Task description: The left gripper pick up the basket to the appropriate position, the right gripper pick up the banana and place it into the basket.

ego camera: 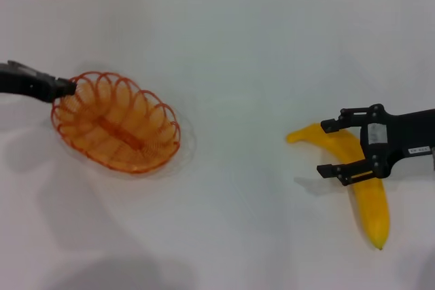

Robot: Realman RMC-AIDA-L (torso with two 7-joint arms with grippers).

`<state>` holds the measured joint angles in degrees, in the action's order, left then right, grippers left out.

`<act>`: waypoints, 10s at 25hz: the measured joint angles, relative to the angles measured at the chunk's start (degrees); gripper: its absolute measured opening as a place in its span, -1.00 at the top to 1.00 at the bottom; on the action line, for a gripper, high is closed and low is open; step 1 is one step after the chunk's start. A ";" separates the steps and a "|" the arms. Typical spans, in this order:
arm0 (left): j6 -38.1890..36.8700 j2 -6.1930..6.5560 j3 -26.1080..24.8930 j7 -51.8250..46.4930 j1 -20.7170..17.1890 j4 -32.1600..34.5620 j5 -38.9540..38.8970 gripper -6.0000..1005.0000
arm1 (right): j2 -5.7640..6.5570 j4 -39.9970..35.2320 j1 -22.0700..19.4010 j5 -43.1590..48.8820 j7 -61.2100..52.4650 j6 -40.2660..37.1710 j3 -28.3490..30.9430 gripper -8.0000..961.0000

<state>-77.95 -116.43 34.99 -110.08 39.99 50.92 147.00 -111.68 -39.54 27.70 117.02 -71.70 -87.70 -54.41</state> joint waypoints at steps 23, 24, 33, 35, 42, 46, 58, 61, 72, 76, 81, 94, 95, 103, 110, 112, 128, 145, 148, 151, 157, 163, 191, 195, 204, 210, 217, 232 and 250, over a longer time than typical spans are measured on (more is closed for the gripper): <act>3.10 -0.21 -0.07 3.15 -1.04 -8.54 -14.88 0.90 | -1.03 -0.04 1.12 0.62 -0.02 1.40 2.51 -0.82; 3.36 -0.23 -0.05 3.25 -1.06 -9.03 -15.65 0.89 | -1.02 -0.03 1.15 0.62 -0.02 1.40 2.71 -0.82; 6.00 -0.36 -0.21 4.11 -0.95 -13.84 -19.47 0.89 | -1.02 0.08 1.38 0.89 -0.02 1.40 2.90 -0.82; 6.30 -0.36 -0.21 4.39 -0.99 -14.86 -20.35 0.89 | -1.03 0.08 1.39 0.91 -0.02 1.40 2.90 -0.82; 6.52 -0.45 -0.39 3.94 -0.96 -16.86 -20.91 0.88 | -1.00 0.08 1.39 0.93 -0.02 1.40 2.90 -0.82; 6.52 -0.47 -0.46 3.87 -1.13 -17.66 -21.57 0.88 | -0.94 0.08 1.39 0.93 -0.02 1.40 2.90 -0.82; 8.81 -0.46 -0.54 3.99 -2.37 -20.34 -24.04 0.88 | -0.90 0.08 1.39 0.59 -0.02 1.47 3.00 -0.81; 9.08 -0.46 -0.54 4.07 -2.40 -20.50 -24.13 0.87 | -0.90 0.08 1.39 0.58 -0.02 1.48 3.00 -0.80; 9.15 -0.30 -0.46 4.21 -2.48 -20.52 -24.14 0.87 | -0.91 0.08 1.39 0.58 -0.10 1.49 2.99 -0.79; 9.14 -0.28 -0.33 4.24 -2.42 -20.52 -24.14 0.87 | -0.91 0.08 1.39 0.64 -0.17 1.49 2.99 -0.79; 9.13 -0.31 -0.22 4.26 -2.34 -20.52 -24.14 0.68 | -0.91 0.08 1.39 0.82 -0.25 1.49 2.99 -0.79; 7.22 -0.18 -0.35 6.85 -4.00 -18.49 -26.66 0.01 | -1.00 0.11 1.00 0.94 -0.28 1.48 2.99 -0.79; 6.61 -0.18 -0.27 7.41 -4.48 -17.61 -27.49 -0.03 | -1.00 0.12 0.98 0.94 -0.27 1.48 2.99 -0.79; 2.89 0.00 -0.20 15.14 -6.31 -14.03 -33.11 -0.40 | -1.00 0.16 0.88 0.76 -0.01 1.54 2.99 -0.79; -3.31 -0.40 0.00 27.71 -7.68 -14.96 -39.68 -0.60 | -2.16 -0.68 1.21 0.59 -1.88 2.38 2.99 -0.79; -5.12 -0.42 0.00 31.44 -8.60 -15.30 -42.15 -0.59 | -3.05 -2.58 1.20 0.58 -3.89 2.18 2.99 -0.78; -14.89 -0.45 -0.16 48.92 -12.15 -21.73 -50.64 -0.59 | -5.18 -18.98 -4.77 0.68 -16.49 6.38 -3.95 -0.78; -14.42 -0.52 -0.43 49.24 -12.09 -22.69 -50.63 -0.59 | -4.99 -31.97 -8.46 9.70 -33.77 14.79 -19.34 -0.77; -14.40 -0.50 -0.41 49.26 -12.00 -22.75 -50.61 -0.59 | -5.10 -36.27 -9.84 12.67 -37.91 14.77 -22.23 -0.77; -14.40 -0.49 -0.45 49.27 -12.06 -22.74 -50.58 -0.59 | -5.11 -38.86 -10.49 14.90 -41.56 14.78 -24.11 -0.76; -14.38 -0.46 -0.19 49.29 -11.92 -22.74 -50.21 -0.59 | -5.03 -40.13 -10.61 19.24 -46.11 14.79 -26.56 -0.76; -14.33 -0.45 -0.03 49.32 -11.84 -22.72 -50.15 -0.59 | -5.03 -40.14 -10.30 21.37 -48.02 14.86 -28.16 -0.76; -14.33 -0.53 0.00 49.36 -11.67 -22.80 -50.14 -0.59 | -4.86 -37.12 -8.55 24.14 -50.03 14.90 -28.92 -0.75; -14.33 -0.54 0.00 49.35 -11.64 -22.80 -50.14 -0.59 | -4.86 -36.38 -8.00 24.14 -50.08 14.93 -28.92 -0.74; -14.33 -0.55 -0.01 49.36 -11.60 -22.80 -50.14 -0.59 | -4.86 -35.61 -7.35 24.14 -50.24 14.93 -28.92 -0.74; -14.33 -0.55 -0.01 49.35 -11.60 -22.80 -50.14 -0.59 | -4.78 -34.97 -7.06 24.15 -50.30 14.93 -28.86 -0.74; -14.36 -0.55 0.06 49.54 -11.60 -22.80 -50.15 -0.59 | -4.67 -34.97 -7.00 24.74 -50.77 15.01 -28.89 -0.73; -17.45 -0.23 22.21 58.82 -11.89 -22.18 -50.07 -0.59 | -4.69 -34.29 -6.71 24.84 -50.84 14.99 -28.57 -0.73; -17.66 -1.31 31.40 69.64 -15.52 -23.90 -54.44 -0.59 | -4.69 -34.20 -6.67 24.84 -51.47 14.88 -28.47 -0.72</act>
<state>-95.62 -117.75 66.39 -40.44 24.47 27.03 92.55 -116.36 -73.73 21.04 141.85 -123.18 -72.83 -82.88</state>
